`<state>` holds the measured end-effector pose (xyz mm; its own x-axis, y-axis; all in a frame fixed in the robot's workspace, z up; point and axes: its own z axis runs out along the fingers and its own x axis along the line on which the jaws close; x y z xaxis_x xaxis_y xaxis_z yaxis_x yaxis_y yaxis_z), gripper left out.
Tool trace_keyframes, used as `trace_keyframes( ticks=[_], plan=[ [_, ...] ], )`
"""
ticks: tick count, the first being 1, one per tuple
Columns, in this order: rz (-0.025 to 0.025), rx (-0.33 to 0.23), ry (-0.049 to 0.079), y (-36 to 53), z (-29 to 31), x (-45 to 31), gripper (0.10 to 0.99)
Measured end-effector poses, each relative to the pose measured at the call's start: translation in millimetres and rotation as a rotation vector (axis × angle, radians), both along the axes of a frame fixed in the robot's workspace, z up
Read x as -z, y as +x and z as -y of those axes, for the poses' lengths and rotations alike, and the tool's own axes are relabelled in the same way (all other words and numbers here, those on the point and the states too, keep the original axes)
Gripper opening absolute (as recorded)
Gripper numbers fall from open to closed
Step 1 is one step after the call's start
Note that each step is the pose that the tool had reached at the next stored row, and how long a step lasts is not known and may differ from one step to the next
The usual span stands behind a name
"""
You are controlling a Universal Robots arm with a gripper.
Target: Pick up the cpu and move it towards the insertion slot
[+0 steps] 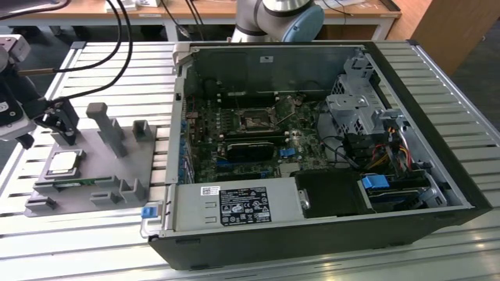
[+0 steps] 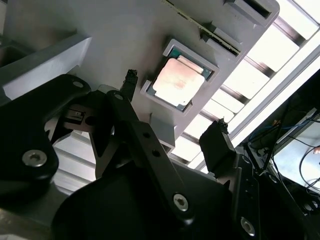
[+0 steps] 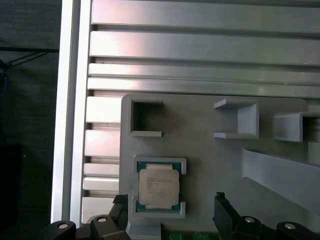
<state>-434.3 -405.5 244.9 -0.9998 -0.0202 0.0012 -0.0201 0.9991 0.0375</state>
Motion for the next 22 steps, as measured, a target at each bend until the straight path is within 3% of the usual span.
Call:
trace_keyframes(
  ticks=[22],
  plan=[
    [0.0000, 0.000, 0.000, -0.4, 0.7, 11.4, 0.776]
  ],
)
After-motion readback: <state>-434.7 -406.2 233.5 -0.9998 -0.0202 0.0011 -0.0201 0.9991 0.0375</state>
